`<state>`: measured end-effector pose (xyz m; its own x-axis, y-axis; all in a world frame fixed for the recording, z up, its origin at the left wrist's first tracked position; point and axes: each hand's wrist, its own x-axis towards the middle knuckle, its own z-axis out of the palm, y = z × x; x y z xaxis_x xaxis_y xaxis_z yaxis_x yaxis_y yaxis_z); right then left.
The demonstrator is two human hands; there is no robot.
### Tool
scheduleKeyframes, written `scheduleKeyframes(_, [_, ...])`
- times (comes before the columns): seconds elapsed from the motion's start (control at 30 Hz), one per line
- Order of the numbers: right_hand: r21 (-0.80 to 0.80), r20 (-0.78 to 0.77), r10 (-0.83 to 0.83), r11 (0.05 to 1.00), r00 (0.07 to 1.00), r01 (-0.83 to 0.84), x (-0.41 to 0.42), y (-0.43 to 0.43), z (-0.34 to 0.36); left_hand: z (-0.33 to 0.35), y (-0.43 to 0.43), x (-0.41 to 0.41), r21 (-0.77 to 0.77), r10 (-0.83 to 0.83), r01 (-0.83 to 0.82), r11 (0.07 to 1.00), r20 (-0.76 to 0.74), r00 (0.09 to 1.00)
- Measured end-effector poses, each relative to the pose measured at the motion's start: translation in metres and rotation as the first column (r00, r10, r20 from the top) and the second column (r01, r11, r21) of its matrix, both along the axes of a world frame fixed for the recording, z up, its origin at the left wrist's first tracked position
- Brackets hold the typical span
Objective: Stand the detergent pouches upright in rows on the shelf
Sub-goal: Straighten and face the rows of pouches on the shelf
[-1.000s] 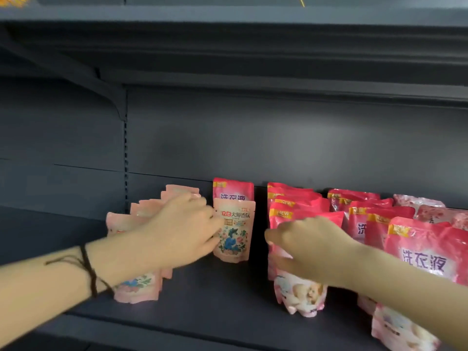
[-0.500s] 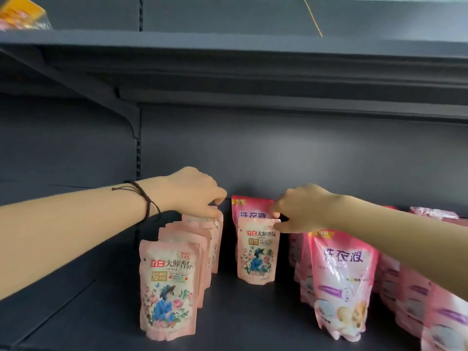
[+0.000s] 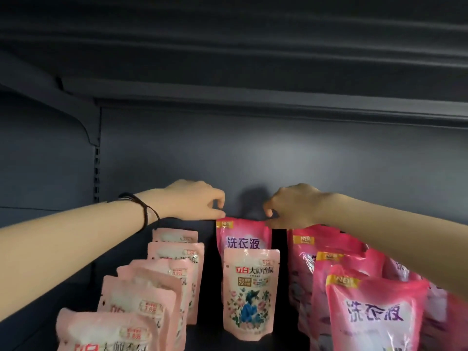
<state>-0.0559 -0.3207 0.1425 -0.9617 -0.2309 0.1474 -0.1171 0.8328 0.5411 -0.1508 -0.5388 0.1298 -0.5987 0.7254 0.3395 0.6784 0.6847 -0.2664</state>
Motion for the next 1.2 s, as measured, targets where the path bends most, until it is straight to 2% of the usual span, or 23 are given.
scheduleKeyframes(0.07, [-0.2,0.072,-0.022,0.979,0.997,0.036,-0.014,0.004,-0.001,-0.003,0.009,-0.016,0.263,-0.061,-0.012,0.965,0.268,0.962])
scheduleKeyframes(0.1, [-0.305,0.102,-0.016,0.951,0.995,0.046,-0.022,0.005,-0.003,-0.006,0.014,-0.024,0.347,-0.102,-0.019,0.938,0.328,0.939])
scheduleKeyframes(0.17, [-0.44,0.114,0.002,0.897,0.993,0.049,-0.037,0.008,-0.006,-0.012,0.021,-0.04,0.395,-0.118,-0.042,0.918,0.372,0.921])
scheduleKeyframes(0.27, [-0.528,0.127,-0.019,0.845,0.992,0.084,-0.054,0.015,-0.008,-0.02,0.027,-0.06,0.354,-0.107,-0.048,0.934,0.406,0.907])
scheduleKeyframes(0.4, [-0.543,0.222,-0.032,0.826,0.974,0.151,-0.067,0.019,-0.015,-0.034,0.032,-0.076,0.303,-0.121,-0.044,0.952,0.505,0.855])
scheduleKeyframes(0.53, [-0.534,0.24,-0.027,0.831,0.97,0.155,-0.069,0.016,-0.018,-0.042,0.036,-0.081,0.38,-0.168,-0.05,0.923,0.519,0.838])
scheduleKeyframes(0.73, [-0.323,0.129,-0.096,0.937,0.987,0.134,-0.063,0.014,-0.01,-0.033,0.037,-0.074,0.489,-0.235,-0.051,0.871,0.506,0.83])
scheduleKeyframes(0.83, [-0.44,-0.029,-0.115,0.893,0.993,0.091,-0.064,0.018,0.002,-0.014,0.031,-0.066,0.638,-0.311,-0.086,0.765,0.484,0.818])
scheduleKeyframes(0.87, [-0.552,-0.115,-0.121,0.833,0.986,0.038,-0.067,0.019,0.007,-0.004,0.028,-0.063,0.692,-0.343,-0.108,0.714,0.48,0.808])
scheduleKeyframes(0.9, [-0.708,-0.189,-0.134,0.705,0.973,-0.041,-0.069,0.019,0.011,0.004,0.026,-0.06,0.75,-0.388,-0.134,0.648,0.475,0.79])
scheduleKeyframes(0.93, [-0.857,-0.244,-0.145,0.495,0.959,-0.143,-0.072,0.017,0.016,0.012,0.026,-0.056,0.81,-0.448,-0.165,0.563,0.467,0.763])
scheduleKeyframes(0.97, [-0.936,-0.286,-0.152,0.256,0.946,-0.241,-0.075,0.014,0.02,0.018,0.027,-0.051,0.862,-0.518,-0.204,0.464,0.451,0.727])
scheduleKeyframes(1.0, [-0.949,-0.314,-0.164,0.054,0.935,-0.309,-0.078,0.01,0.026,0.024,0.029,-0.046,0.898,-0.589,-0.246,0.366,0.428,0.686])
scheduleKeyframes(1.03, [-0.932,-0.337,-0.185,-0.07,0.923,-0.354,-0.08,0.006,0.031,0.03,0.032,-0.041,0.917,-0.649,-0.284,0.28,0.399,0.648])
scheduleKeyframes(1.1, [-0.877,-0.397,-0.234,-0.188,0.888,-0.442,-0.082,-0.001,0.045,0.043,0.038,-0.032,0.932,-0.724,-0.327,0.159,0.335,0.603])
scheduleKeyframes(1.2, [-0.771,-0.51,-0.261,-0.283,0.819,-0.57,-0.073,-0.008,0.066,0.064,0.04,-0.016,0.949,-0.76,-0.314,0.043,0.234,0.606])
